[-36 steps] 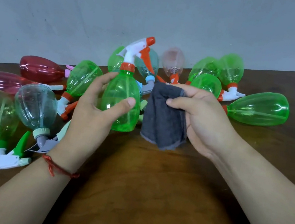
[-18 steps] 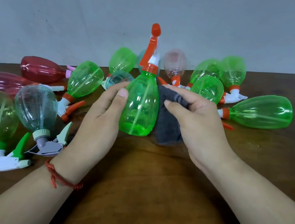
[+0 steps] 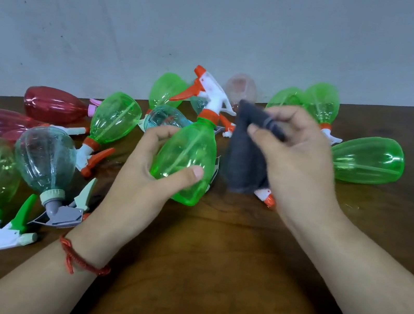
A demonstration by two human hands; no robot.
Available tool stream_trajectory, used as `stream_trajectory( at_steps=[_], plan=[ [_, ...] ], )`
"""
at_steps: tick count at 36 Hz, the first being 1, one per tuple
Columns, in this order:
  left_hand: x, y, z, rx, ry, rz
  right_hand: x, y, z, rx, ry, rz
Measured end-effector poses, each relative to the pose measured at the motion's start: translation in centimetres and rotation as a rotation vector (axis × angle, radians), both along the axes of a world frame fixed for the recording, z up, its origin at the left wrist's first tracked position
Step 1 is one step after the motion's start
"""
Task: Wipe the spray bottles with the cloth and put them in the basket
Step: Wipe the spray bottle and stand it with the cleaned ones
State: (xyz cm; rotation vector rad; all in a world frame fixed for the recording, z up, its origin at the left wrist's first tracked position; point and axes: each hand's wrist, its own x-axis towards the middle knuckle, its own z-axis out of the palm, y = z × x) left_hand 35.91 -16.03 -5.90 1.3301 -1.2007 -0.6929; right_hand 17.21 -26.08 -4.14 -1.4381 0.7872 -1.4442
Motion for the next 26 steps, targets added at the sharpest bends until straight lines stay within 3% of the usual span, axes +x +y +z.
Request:
stream_trajectory(
  at_steps=[4, 7, 18, 26],
  plan=[
    [-0.5, 0.5, 0.2, -0.051, -0.076, -0.072, -2.3, -1.5, 1.6, -0.175, -0.101, -0.241],
    [-1.3, 0.8, 0.0, -0.067, -0.165, -0.112, -2.6, -2.1, 1.5, -0.301, -0.008, -0.34],
    [-2.0, 1.1, 0.6, -0.069, -0.195, -0.107, -0.7, -1.0, -1.0, -0.656, 0.534, -0.205],
    [-2.1, 1.0, 0.6, -0.045, -0.241, -0.103, -0.8, -0.6, -0.8, -0.692, 0.597, 0.0]
  ],
)
